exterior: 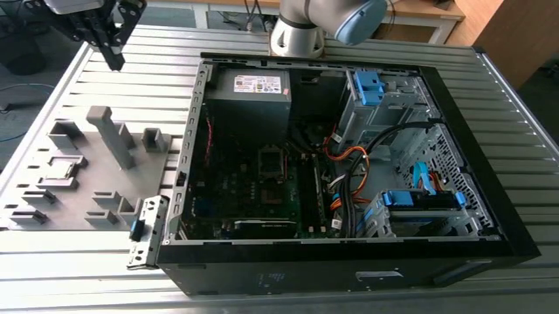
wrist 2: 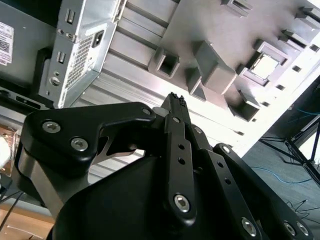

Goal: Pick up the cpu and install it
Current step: 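Reach for the cpu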

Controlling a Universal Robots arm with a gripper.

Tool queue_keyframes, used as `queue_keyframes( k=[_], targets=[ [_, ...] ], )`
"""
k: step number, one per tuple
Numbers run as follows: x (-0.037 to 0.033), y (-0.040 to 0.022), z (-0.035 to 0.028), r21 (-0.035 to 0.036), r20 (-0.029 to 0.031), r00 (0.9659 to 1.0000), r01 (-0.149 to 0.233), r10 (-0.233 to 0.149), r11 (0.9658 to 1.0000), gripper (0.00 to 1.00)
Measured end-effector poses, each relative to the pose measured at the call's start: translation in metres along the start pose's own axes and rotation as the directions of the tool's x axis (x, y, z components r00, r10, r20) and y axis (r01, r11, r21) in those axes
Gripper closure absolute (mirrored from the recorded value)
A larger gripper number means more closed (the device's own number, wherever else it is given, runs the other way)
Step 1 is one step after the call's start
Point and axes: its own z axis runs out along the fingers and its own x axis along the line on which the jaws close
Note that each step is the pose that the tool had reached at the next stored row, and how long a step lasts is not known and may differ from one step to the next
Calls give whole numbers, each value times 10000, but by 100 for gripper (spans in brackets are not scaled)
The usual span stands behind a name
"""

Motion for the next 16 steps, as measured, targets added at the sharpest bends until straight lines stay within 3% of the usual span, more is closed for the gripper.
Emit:
queue_keyframes(
  k=[10, 16],
  targets=[
    [444, -36, 48, 0, 6, 10000, 2, -2, 10000, 89],
    [652, -55, 116, 0, 8, 10000, 2, -2, 10000, 89]
  ],
)
